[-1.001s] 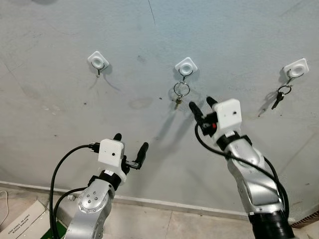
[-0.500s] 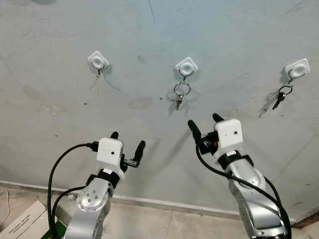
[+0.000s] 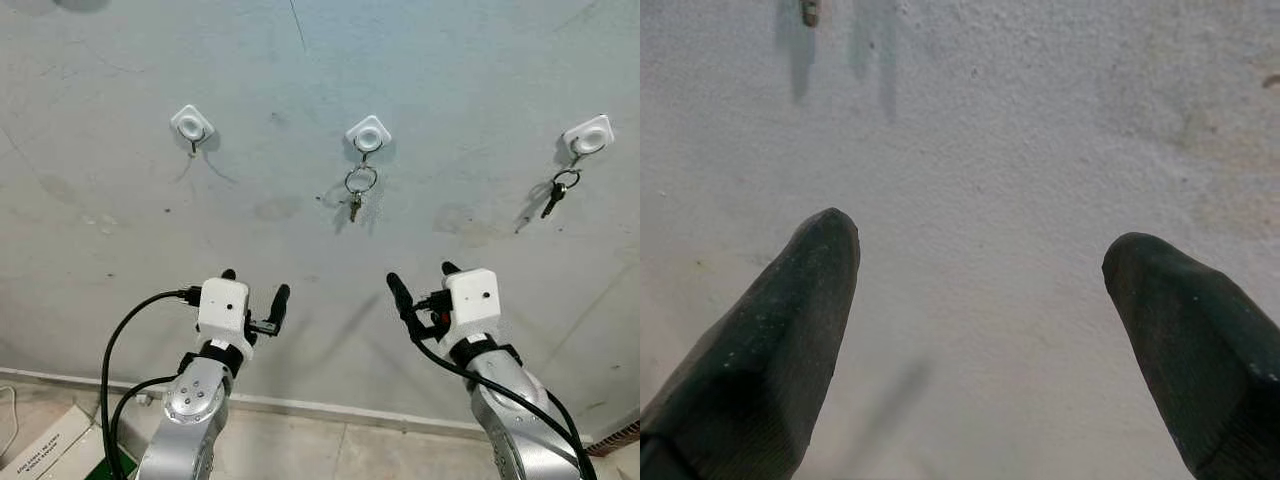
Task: Hang keys on a hook
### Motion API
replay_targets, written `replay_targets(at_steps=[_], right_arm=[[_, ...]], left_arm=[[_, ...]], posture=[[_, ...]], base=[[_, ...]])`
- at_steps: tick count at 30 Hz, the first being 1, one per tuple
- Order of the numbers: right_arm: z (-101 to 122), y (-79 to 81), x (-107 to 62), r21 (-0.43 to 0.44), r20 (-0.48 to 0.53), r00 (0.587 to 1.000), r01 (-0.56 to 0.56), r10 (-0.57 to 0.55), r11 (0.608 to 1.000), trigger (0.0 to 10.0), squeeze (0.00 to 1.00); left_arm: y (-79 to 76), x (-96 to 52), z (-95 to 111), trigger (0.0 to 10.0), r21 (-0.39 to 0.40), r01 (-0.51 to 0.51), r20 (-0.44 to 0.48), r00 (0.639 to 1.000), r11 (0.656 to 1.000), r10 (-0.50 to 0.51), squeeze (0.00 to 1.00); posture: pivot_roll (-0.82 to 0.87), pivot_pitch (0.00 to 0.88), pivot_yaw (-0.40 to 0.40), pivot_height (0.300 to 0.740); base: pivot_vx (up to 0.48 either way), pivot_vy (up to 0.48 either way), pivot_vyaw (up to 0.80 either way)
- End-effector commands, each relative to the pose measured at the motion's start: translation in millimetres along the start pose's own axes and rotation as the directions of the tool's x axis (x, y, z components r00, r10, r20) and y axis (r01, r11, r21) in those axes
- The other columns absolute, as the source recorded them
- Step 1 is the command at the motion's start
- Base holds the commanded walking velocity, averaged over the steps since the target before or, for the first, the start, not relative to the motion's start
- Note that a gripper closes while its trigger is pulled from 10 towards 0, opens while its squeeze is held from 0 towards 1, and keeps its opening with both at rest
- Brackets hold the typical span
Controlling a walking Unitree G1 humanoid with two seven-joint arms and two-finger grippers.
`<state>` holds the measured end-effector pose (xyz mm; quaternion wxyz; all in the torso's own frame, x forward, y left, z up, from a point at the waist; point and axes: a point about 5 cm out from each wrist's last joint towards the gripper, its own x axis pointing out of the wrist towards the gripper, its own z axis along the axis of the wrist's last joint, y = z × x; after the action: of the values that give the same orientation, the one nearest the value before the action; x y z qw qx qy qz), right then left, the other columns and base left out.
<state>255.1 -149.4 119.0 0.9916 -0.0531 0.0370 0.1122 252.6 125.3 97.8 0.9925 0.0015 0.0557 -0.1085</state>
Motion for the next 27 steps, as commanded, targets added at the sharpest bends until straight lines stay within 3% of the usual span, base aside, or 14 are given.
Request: replay_targets(at_steps=[1, 10, 17, 27], right_arm=[[2.5, -0.6, -3.8, 0.009, -0.003, 1.000, 0.007, -0.007, 1.000, 10.0, 0.00], [3.5, 0.3, -3.7, 0.012, -0.015, 1.000, 0.010, -0.010, 1.000, 10.0, 0.00], [3.3, 2.0, -4.6, 0.020, -0.020, 1.000, 0.010, -0.010, 1.000, 10.0, 0.00], [3.8, 2.4, -4.2, 0.018, -0.017, 1.000, 0.007, -0.007, 1.000, 10.0, 0.00]], left_arm=[[2.2, -1.3, 2.0, 10.0, 0.024, 0.010, 0.015, 1.000, 1.000, -0.010, 0.00], [-2.8, -2.8, -1.4, 10.0, -0.024, 0.049, -0.014, 0.999, 0.999, -0.049, 0.00], [-1.1, -3.9, -0.6, 10.0, -0.008, 0.048, -0.015, 0.999, 0.999, -0.048, 0.00], [-1.1, -3.9, -0.8, 10.0, 0.004, 0.050, -0.012, 0.999, 0.999, -0.050, 0.00]], posture=[[-0.03, 0.000, 0.071, 0.740], [-0.03, 0.000, 0.080, 0.740], [-0.03, 0.000, 0.084, 0.740], [-0.03, 0.000, 0.083, 0.740]], base=[[0.000, 0.000, 0.00], [0.000, 0.000, -0.61], [0.000, 0.000, -0.76], [0.000, 0.000, 0.00]])
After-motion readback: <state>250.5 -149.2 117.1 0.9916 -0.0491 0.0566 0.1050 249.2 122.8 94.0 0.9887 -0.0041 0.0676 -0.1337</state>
